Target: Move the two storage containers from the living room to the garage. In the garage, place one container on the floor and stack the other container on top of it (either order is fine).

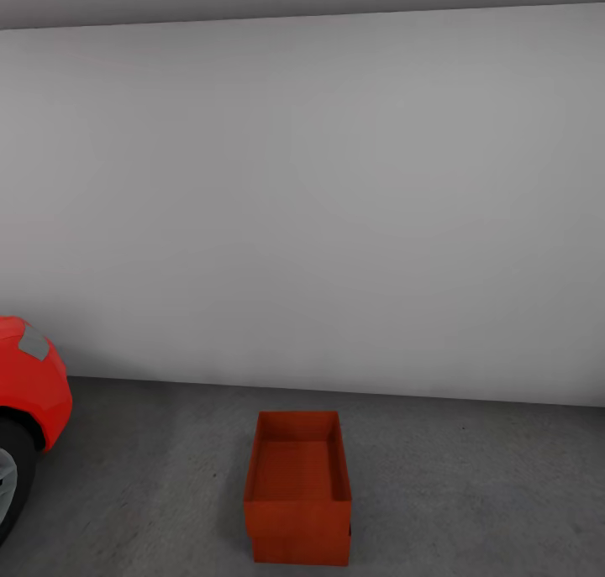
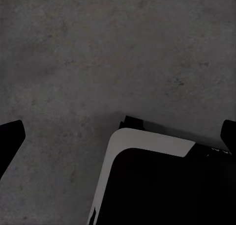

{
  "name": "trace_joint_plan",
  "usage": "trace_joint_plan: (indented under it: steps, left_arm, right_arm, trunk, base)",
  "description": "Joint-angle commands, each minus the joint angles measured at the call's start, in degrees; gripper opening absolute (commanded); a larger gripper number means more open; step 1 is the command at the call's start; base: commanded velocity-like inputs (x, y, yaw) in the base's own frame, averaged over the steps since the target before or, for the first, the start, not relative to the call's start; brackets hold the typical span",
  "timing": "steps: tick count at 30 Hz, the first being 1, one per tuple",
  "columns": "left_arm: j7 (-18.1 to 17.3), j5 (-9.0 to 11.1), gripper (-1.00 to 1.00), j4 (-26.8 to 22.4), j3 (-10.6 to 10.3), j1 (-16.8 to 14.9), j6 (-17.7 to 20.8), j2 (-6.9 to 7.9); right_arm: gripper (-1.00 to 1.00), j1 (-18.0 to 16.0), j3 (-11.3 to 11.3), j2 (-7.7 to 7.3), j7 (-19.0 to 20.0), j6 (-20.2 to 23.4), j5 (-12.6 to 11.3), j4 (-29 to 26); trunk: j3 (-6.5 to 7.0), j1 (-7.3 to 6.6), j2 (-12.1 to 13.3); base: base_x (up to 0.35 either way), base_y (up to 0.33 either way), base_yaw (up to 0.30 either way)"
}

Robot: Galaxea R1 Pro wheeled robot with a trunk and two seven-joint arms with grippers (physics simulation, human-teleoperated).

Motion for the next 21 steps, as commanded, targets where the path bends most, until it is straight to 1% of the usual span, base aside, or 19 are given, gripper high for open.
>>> trace_joint_plan:
  steps: [1, 21]
  left_arm:
    - [0.1, 0.2, 1.00, 0.0, -0.2, 0.0, -0.2, 0.01]
    - [0.1, 0.2, 1.00, 0.0, -0.1, -0.1, -0.2, 0.00]
  right_arm:
    - [1.00, -0.1, 0.5, 0.01, -0.4, -0.4, -0.5, 0.1]
    - [1.00, -0.1, 0.5, -0.01, -0.5, -0.4, -0.5, 0.2]
  trunk:
    - [-0.09, 0.01, -0.1]
    - [-0.09, 0.01, -0.1]
  base:
    - [0.000, 0.000, 0.000]
    - [0.000, 0.000, 0.000]
